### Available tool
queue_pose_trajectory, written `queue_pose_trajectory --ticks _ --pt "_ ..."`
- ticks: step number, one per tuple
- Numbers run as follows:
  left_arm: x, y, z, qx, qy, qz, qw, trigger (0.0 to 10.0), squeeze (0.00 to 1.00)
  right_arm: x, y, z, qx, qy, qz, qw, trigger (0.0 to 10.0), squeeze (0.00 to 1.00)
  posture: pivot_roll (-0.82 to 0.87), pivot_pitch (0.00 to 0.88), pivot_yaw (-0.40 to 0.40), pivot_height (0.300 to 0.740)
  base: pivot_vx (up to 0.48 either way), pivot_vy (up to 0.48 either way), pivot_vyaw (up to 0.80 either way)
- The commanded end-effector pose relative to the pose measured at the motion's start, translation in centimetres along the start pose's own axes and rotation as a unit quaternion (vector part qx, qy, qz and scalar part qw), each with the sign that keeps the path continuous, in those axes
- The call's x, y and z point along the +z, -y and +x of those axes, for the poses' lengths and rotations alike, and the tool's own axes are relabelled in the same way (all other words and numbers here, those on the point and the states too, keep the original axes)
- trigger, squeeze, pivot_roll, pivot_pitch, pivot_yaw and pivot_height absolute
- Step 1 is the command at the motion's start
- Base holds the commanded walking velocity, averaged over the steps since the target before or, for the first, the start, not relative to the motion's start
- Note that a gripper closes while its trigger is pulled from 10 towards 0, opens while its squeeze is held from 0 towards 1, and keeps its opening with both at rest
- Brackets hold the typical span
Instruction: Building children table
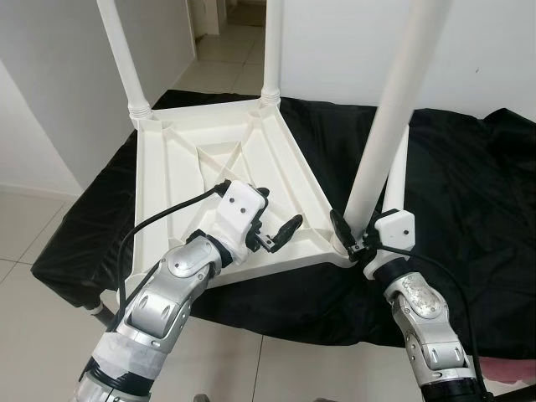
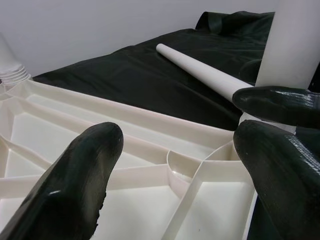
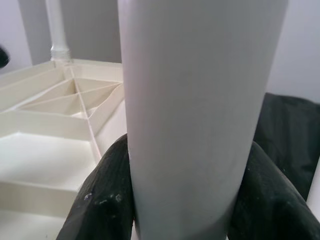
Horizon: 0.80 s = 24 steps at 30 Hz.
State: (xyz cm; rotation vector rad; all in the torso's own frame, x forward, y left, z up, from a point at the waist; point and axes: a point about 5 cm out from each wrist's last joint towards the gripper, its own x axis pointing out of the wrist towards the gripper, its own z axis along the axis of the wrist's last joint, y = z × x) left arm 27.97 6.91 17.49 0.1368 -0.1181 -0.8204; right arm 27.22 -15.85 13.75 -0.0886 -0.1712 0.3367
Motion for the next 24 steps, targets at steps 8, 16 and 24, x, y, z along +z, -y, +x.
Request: queue_pose_trajectory --ticks 8,16,24 --pt "0.9 0.5 0.5 -0.042 0.011 0.013 0.999 10.0 0.0 -2.0 0.4 0.2 -0.025 -0.06 0.074 0.995 10.0 0.0 -0.07 0.001 0.028 0.74 0.0 0.0 0.0" --pt "0.8 0.5 0.4 -0.042 0.012 0.017 0.999 10.0 0.0 -2.5 0.5 0.1 -0.044 -0.07 0.09 0.992 10.0 0.0 -0.06 0.0 0.025 0.74 0.0 0.0 0.0" --pt "1.0 0.4 0.4 -0.041 0.015 0.012 0.999 10.0 0.0 -2.5 -0.7 -0.4 -0.002 -0.06 0.024 0.998 10.0 0.0 -0.07 0.006 0.027 0.74 0.0 0.0 0.0"
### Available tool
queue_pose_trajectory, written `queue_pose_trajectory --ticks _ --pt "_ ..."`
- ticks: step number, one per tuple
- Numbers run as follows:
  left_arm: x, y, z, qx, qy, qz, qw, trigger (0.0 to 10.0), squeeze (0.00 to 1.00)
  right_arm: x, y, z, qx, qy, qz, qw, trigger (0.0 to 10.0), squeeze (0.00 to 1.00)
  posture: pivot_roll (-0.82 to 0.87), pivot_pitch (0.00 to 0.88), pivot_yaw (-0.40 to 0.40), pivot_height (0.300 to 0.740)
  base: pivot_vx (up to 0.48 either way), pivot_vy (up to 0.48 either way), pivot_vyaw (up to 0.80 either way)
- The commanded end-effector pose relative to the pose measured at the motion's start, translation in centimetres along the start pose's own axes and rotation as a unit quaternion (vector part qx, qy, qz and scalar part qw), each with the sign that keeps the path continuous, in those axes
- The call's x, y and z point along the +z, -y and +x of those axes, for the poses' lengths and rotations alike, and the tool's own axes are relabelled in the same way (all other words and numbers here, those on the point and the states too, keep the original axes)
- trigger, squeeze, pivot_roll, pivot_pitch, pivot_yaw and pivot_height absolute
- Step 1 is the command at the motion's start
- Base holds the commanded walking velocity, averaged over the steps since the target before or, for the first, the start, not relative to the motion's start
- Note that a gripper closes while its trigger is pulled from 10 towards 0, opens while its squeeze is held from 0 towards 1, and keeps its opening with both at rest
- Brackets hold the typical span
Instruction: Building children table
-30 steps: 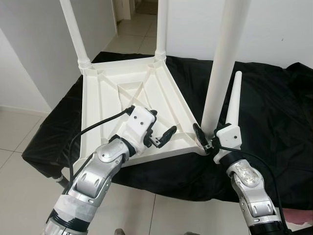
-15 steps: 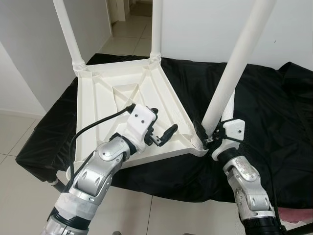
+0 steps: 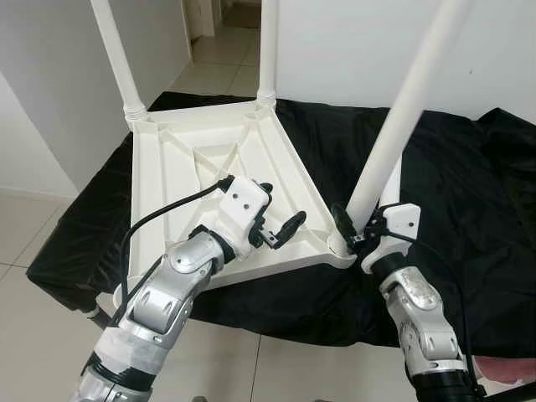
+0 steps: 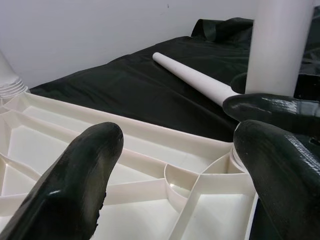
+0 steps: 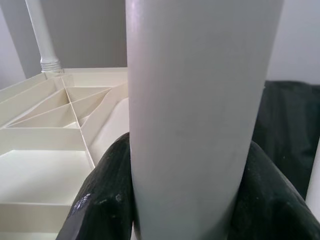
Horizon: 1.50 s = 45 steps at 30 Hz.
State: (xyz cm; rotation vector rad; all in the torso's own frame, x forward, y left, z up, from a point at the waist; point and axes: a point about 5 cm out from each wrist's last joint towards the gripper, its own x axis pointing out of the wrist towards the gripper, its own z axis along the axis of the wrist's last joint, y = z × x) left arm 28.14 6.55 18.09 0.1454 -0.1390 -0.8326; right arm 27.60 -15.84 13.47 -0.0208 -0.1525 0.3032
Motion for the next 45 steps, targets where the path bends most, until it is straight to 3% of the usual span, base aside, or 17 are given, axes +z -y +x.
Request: queue_pose_trajectory --ticks 1,11,15,25,30,38,45 --pt "0.4 0.4 0.0 -0.035 0.007 0.004 0.999 10.0 0.0 -2.2 -0.6 -0.7 0.015 -0.056 -0.01 0.998 10.0 0.0 -0.07 0.006 0.027 0.74 0.0 0.0 0.0" --pt "0.5 0.4 -0.1 -0.038 0.005 0.006 0.999 10.0 0.0 -2.5 -1.0 -1.4 0.033 -0.05 -0.042 0.997 10.0 0.0 -0.07 0.011 0.033 0.74 0.0 0.0 0.0" --pt "0.5 0.3 -0.1 -0.037 0.005 0.007 0.999 10.0 0.0 -2.4 -1.3 -1.8 0.047 -0.025 -0.048 0.997 10.0 0.0 -0.07 0.011 0.034 0.74 0.0 0.0 0.0" --pt "0.5 0.2 0.0 -0.036 0.004 0.009 0.999 10.0 0.0 -2.7 -1.5 -2.3 0.038 -0.001 -0.003 0.999 10.0 0.0 -0.06 0.01 0.036 0.74 0.0 0.0 0.0" --pt "0.6 0.1 0.0 -0.036 0.003 0.012 0.999 10.0 0.0 -3.5 -1.0 -1.8 0.022 -0.052 -0.015 0.998 10.0 0.0 -0.06 0.008 0.043 0.74 0.0 0.0 0.0" --pt "0.6 0.0 0.0 -0.037 0.003 0.014 0.999 10.0 0.0 -3.8 -0.4 -1.2 0.021 -0.085 -0.01 0.996 10.0 0.0 -0.06 0.005 0.043 0.74 0.0 0.0 0.0" --pt "0.7 0.0 0.0 -0.035 0.004 0.015 0.999 10.0 0.0 -3.7 -0.3 -0.7 0.032 -0.111 0.022 0.993 10.0 0.0 -0.06 0.005 0.039 0.74 0.0 0.0 0.0"
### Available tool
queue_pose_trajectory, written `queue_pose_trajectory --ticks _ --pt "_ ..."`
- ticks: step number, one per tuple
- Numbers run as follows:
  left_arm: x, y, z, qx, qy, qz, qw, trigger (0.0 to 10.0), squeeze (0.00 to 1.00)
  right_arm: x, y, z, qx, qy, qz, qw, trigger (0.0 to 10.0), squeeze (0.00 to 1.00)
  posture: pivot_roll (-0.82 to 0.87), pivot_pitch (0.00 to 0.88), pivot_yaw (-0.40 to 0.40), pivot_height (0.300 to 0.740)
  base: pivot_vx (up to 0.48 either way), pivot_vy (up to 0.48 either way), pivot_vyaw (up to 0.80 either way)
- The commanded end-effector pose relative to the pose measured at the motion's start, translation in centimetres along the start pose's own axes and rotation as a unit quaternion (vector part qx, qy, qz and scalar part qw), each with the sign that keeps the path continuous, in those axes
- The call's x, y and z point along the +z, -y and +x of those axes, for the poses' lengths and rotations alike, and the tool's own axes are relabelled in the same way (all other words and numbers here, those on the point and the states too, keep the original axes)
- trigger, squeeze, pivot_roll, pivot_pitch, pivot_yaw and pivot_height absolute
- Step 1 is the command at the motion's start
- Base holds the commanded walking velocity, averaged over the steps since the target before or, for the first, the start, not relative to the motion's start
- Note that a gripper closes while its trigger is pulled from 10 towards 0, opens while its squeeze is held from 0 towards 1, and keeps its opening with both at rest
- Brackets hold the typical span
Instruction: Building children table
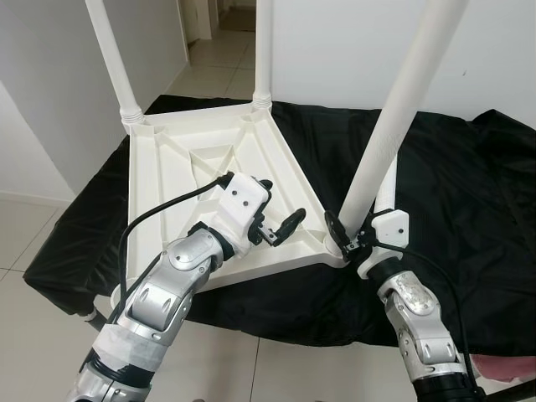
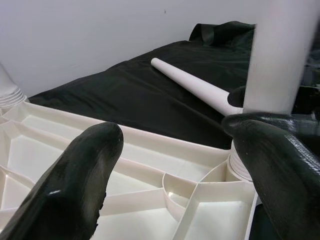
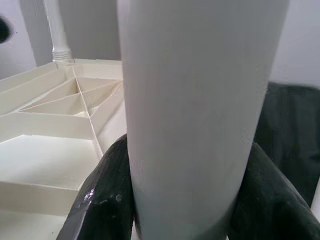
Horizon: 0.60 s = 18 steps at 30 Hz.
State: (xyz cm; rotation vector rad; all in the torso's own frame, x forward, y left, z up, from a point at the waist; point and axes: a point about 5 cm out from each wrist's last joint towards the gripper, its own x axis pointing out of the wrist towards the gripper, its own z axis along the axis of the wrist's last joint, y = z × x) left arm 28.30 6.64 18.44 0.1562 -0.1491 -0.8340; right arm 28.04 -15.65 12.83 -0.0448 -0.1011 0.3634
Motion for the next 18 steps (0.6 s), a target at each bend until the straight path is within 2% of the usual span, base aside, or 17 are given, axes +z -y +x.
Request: queue_pose_trajectory --ticks 1,13,18 --pt "0.38 0.22 -0.03 -0.034 0.001 0.009 0.999 10.0 0.0 -3.0 -0.32 -0.84 0.004 -0.086 0.032 0.996 10.0 0.0 -0.06 0.005 0.039 0.74 0.0 0.0 0.0" --pt "0.39 0.17 -0.04 -0.033 0.001 0.009 0.999 10.0 0.0 -2.94 0.01 -0.62 0.003 -0.108 0.039 0.993 10.0 0.0 -0.06 0.008 0.039 0.74 0.0 0.0 0.0" --pt "0.4 0.22 -0.07 -0.034 0.001 0.005 0.999 10.0 0.0 -2.61 -0.14 -0.86 -0.007 -0.089 0.017 0.996 10.0 0.0 -0.06 0.011 0.036 0.74 0.0 0.0 0.0"
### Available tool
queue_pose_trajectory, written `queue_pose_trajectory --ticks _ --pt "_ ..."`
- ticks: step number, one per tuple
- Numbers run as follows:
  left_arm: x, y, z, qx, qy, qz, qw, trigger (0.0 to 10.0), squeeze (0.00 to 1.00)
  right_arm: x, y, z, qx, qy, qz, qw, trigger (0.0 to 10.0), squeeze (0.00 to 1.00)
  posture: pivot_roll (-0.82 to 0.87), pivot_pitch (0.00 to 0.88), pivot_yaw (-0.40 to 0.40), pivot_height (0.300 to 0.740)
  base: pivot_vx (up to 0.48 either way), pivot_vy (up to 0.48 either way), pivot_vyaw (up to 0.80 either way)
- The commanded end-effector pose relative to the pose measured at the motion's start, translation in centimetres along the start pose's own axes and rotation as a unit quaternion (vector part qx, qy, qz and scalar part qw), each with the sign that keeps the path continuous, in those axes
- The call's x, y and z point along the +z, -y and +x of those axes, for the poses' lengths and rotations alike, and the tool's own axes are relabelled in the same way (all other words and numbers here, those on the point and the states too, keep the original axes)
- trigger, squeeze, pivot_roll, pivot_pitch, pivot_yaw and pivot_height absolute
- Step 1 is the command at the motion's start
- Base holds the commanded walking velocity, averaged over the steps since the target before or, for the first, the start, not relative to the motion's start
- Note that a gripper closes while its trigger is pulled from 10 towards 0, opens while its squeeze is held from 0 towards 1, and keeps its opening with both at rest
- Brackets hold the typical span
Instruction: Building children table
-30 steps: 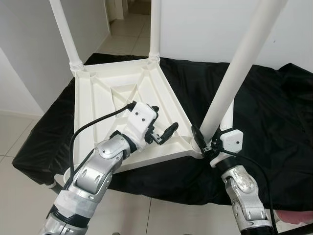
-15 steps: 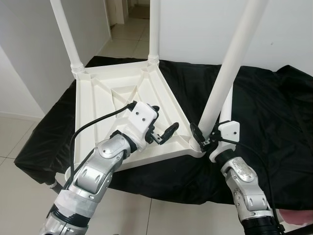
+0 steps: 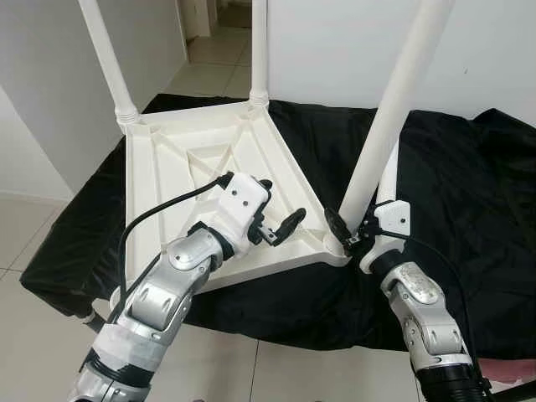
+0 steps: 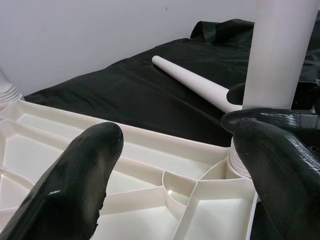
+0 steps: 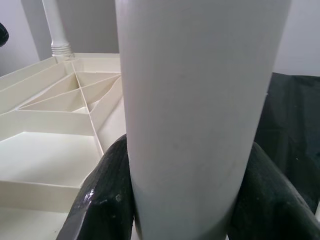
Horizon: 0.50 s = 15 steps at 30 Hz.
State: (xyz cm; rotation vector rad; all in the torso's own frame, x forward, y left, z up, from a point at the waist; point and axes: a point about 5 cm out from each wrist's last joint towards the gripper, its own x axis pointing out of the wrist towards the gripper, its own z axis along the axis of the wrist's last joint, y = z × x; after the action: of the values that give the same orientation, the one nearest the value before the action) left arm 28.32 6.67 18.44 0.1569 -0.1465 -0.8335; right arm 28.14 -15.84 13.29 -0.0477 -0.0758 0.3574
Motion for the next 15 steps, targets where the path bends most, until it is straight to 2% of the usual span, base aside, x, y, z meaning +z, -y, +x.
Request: queue_pose_trajectory --ticks 1,4,8,10,12,14,15 --pt "0.4 0.3 -0.1 -0.035 0.003 0.003 0.999 10.0 0.0 -2.7 -0.7 -0.8 -0.015 -0.065 0.024 0.997 10.0 0.0 -0.06 0.012 0.033 0.74 0.0 0.0 0.0" --pt "0.4 0.3 -0.1 -0.036 0.003 0.004 0.999 10.0 0.0 -2.2 -1.2 -0.7 -0.033 -0.048 0.033 0.998 10.0 0.0 -0.06 0.012 0.033 0.74 0.0 0.0 0.0" --pt "0.2 0.7 -0.2 -0.044 -0.001 0.005 0.999 10.0 0.0 -0.9 -2.1 0.1 -0.145 -0.011 0.071 0.987 10.0 0.0 -0.06 0.014 0.026 0.74 0.0 0.0 0.0" --pt "0.2 0.7 -0.2 -0.044 -0.001 0.005 0.999 10.0 0.0 -0.9 -2.1 0.1 -0.145 -0.011 0.071 0.987 10.0 0.0 -0.06 0.014 0.026 0.74 0.0 0.0 0.0" --pt "0.2 0.9 -0.1 -0.047 -0.001 0.006 0.999 10.0 0.0 -0.6 -2.7 0.6 -0.197 -0.01 0.104 0.975 10.0 0.0 -0.06 0.012 0.022 0.74 0.0 0.0 0.0" --pt "0.2 0.9 -0.1 -0.048 -0.001 0.005 0.999 10.0 0.0 -0.5 -3.2 1.0 -0.213 -0.014 0.118 0.97 10.0 0.0 -0.06 0.011 0.017 0.74 0.0 0.0 0.0" --pt "0.1 1.0 -0.1 -0.048 -0.002 0.004 0.999 10.0 0.0 -0.2 -3.6 1.3 -0.205 -0.009 0.11 0.972 10.0 0.0 -0.06 0.011 0.017 0.74 0.0 0.0 0.0"
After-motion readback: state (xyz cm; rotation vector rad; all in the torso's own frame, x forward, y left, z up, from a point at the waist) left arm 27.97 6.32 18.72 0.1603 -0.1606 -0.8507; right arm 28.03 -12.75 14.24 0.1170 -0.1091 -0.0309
